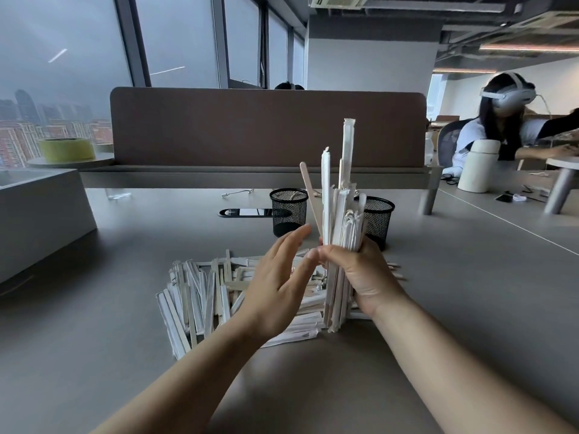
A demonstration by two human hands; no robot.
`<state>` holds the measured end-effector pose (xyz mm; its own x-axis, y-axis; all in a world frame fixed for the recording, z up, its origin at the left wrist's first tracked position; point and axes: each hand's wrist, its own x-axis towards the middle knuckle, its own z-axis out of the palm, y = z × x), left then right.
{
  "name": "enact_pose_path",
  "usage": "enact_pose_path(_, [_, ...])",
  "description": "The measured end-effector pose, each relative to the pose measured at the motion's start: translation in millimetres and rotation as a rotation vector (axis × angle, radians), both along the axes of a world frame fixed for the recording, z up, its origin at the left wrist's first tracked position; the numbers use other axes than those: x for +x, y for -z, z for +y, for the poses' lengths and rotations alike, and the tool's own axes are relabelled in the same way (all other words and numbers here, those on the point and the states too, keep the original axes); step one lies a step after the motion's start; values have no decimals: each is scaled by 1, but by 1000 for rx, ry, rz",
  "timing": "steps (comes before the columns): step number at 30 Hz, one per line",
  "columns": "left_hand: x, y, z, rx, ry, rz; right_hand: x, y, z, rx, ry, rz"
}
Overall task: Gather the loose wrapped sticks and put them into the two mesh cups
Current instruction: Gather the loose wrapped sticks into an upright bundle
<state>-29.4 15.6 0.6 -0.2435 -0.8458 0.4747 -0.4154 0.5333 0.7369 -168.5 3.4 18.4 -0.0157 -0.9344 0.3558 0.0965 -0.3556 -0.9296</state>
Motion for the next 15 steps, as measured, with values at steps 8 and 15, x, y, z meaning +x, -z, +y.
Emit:
enact_pose_path(8, [-10, -9, 6, -15, 224, 237, 2, 1, 2, -12, -25, 31])
enact_pose_path(15, [-27, -12, 8, -47, 289, 300, 0, 4, 1, -76, -59, 39])
